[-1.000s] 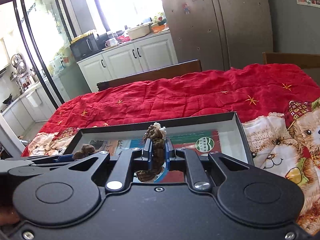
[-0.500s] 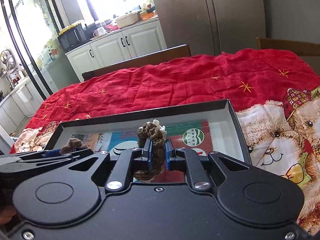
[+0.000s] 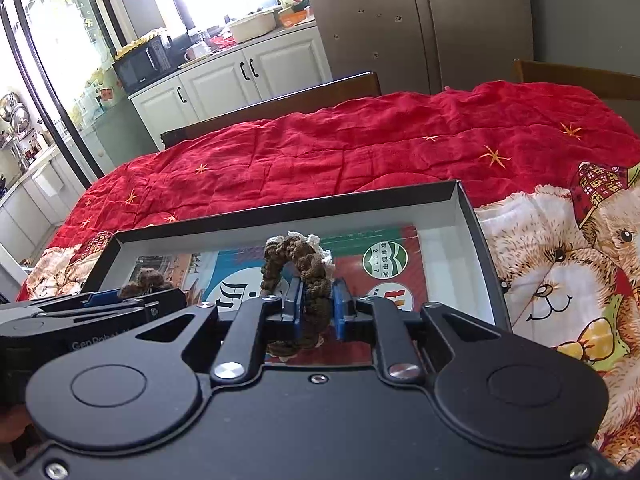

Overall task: Organize objects
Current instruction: 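Carry both items over the black tray box and open both tools to drop them, then withdraw both open tools from the box toward the remaining items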

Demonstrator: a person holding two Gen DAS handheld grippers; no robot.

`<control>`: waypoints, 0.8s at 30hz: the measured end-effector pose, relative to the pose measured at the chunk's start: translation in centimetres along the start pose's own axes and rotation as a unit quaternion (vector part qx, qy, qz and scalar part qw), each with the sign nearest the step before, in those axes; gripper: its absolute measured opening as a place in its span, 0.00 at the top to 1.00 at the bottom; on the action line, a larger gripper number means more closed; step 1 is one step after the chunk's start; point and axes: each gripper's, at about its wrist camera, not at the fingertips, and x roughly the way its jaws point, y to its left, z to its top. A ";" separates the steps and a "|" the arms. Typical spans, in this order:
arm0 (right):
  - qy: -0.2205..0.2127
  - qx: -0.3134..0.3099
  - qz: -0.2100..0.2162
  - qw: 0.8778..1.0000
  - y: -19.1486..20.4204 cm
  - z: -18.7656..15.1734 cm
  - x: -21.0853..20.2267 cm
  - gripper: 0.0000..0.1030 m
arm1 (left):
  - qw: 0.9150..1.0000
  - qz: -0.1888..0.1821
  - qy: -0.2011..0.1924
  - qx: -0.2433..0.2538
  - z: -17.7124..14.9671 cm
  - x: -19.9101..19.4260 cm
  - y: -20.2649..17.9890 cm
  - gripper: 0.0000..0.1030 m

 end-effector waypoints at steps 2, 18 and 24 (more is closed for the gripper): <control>0.003 -0.001 -0.002 1.000 0.0 0.0 0.1 0.80 | 1.000 0.000 0.001 0.001 0.0 0.1 0.0 0.37; -0.031 -0.009 0.002 0.999 0.2 0.1 -2.7 0.60 | 0.999 -0.004 -0.033 -0.002 0.4 -3.5 0.5 0.20; -0.045 -0.035 0.011 0.998 1.2 -0.4 -5.9 0.60 | 0.999 -0.010 -0.053 0.002 0.0 -6.8 1.0 0.17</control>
